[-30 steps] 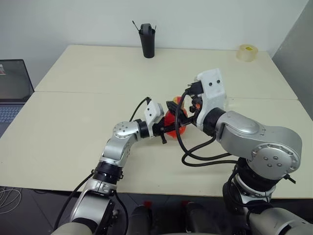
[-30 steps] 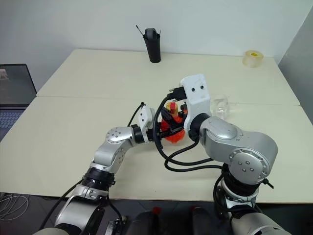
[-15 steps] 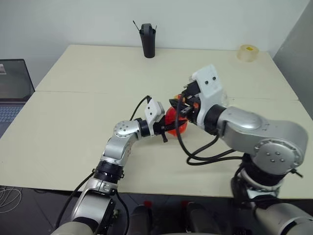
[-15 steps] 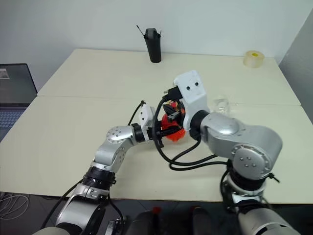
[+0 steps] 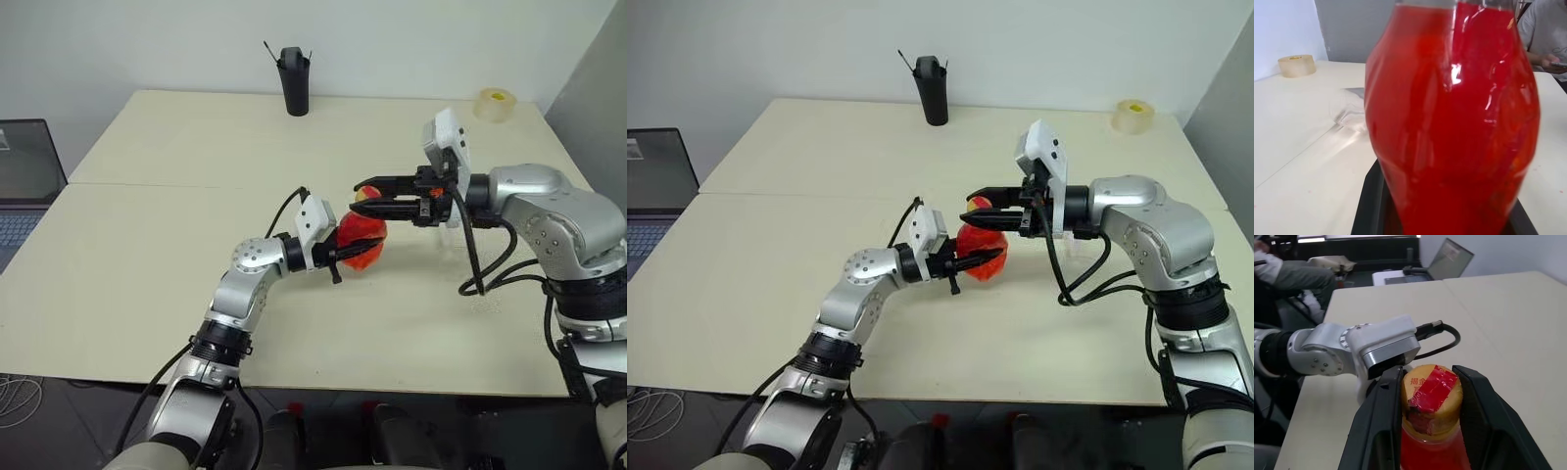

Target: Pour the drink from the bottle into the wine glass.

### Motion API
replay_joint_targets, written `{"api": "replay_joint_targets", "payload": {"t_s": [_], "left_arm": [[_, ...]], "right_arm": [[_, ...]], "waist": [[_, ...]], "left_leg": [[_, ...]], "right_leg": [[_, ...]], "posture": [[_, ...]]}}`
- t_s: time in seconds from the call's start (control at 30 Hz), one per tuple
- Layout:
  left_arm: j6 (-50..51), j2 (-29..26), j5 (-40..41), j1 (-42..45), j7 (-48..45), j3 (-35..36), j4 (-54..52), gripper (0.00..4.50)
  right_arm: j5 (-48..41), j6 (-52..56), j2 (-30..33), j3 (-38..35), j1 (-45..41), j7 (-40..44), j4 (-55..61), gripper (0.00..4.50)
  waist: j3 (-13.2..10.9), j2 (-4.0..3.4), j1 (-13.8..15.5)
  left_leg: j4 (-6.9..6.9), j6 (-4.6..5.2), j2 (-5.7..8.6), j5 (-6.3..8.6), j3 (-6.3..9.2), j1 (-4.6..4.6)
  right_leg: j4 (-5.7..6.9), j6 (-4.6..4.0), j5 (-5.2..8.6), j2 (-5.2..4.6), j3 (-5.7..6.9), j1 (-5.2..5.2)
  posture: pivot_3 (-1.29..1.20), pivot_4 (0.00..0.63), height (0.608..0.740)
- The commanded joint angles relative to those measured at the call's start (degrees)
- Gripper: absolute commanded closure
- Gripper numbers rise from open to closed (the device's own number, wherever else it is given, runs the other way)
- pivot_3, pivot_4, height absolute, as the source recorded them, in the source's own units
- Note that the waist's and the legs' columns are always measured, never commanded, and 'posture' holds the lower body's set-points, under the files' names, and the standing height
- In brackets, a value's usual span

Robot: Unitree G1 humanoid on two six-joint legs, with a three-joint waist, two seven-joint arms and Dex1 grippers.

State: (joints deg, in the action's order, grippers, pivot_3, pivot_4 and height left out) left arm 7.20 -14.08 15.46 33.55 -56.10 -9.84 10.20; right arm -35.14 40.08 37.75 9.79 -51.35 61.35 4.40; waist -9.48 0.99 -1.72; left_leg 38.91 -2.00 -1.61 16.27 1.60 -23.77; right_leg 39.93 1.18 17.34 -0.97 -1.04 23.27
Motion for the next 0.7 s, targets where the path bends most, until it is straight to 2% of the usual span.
{"api": "replay_joint_targets", "payload": {"t_s": [0.03, 0.13, 0.4, 0.7], "left_arm": [[0.28, -0.66, 0.89, -1.14, -0.09, 0.50, -2.65, 3.74], [0.66, -0.69, 0.97, -1.29, 0.14, 0.42, -3.07, 3.74], [1.41, -0.81, 1.26, -1.59, -0.08, 0.05, -3.56, 3.74], [1.52, -0.85, 1.38, -1.23, -0.47, -0.15, -3.27, 3.74]], "right_arm": [[0.49, -3.60, 2.21, -3.77, -3.52, 5.29, -3.12, 3.27], [-0.52, -3.97, 1.72, -5.08, -4.47, 7.98, -5.60, 3.27], [-2.86, -2.62, 0.74, -8.58, -4.86, 6.55, -6.04, 3.27], [-0.38, -3.09, 3.26, -7.54, -4.59, 6.26, -4.03, 3.27]], "waist": [[0.00, 0.00, 0.06], [0.00, 0.00, 0.09], [0.00, 0.00, 0.07], [0.00, 0.00, 0.07]], "left_leg": [[0.00, 0.00, 0.02, 0.00, 0.00, 0.00], [0.00, -0.01, 0.02, 0.00, 0.00, 0.00], [0.01, -0.03, 0.01, -0.01, 0.00, 0.00], [0.01, -0.03, 0.01, -0.01, 0.00, 0.00]], "right_leg": [[0.00, 0.00, 0.00, -0.03, 0.00, 0.00], [0.00, 0.00, 0.00, -0.05, 0.01, 0.00], [0.01, 0.00, 0.00, -0.07, 0.01, 0.00], [0.01, 0.00, 0.00, -0.08, 0.01, 0.00]], "posture": [[0.00, 0.150, 0.740], [0.00, 0.150, 0.740], [0.00, 0.150, 0.740], [0.00, 0.150, 0.740]]}}
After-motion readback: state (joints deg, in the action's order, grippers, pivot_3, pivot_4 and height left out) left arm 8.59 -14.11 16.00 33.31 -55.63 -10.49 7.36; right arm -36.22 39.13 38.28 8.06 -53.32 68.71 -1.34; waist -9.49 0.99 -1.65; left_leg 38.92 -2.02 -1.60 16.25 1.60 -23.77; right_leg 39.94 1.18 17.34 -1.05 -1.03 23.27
